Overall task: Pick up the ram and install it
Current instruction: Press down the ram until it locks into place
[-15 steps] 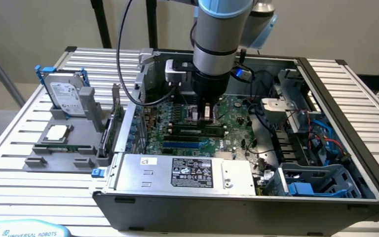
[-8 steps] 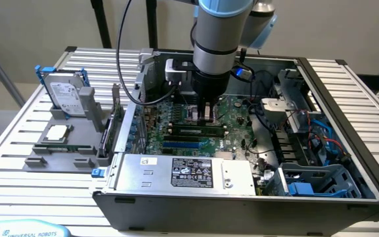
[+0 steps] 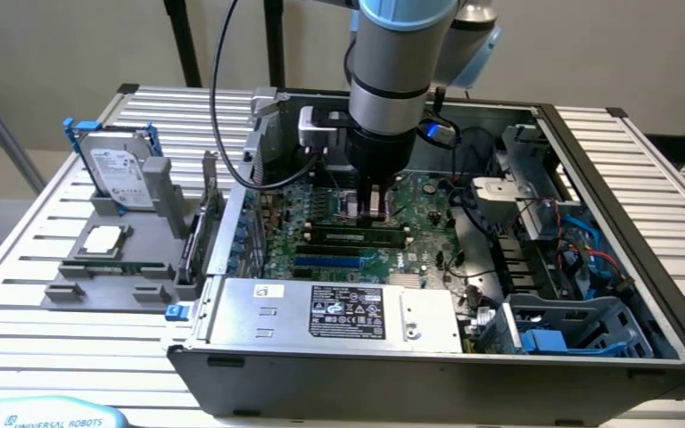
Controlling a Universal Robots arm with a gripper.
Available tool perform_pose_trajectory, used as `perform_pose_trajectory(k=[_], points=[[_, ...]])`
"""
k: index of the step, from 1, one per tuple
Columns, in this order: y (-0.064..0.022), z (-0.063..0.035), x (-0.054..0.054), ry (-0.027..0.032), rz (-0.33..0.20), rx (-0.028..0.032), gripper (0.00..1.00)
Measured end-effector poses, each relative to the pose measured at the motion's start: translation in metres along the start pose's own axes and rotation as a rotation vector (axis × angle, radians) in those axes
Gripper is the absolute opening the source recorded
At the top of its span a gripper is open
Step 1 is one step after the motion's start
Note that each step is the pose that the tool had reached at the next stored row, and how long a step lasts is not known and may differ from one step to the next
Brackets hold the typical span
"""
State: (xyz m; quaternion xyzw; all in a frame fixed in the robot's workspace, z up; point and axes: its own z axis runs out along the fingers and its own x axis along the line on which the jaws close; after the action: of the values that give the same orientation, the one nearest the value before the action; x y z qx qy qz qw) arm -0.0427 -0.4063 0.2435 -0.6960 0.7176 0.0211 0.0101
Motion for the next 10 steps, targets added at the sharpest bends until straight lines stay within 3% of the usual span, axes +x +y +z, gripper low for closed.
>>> perform_pose_trajectory(k=[10], points=[[0.0004, 0.0099, -0.002, 0.0, 0.0, 0.0001, 0.11]])
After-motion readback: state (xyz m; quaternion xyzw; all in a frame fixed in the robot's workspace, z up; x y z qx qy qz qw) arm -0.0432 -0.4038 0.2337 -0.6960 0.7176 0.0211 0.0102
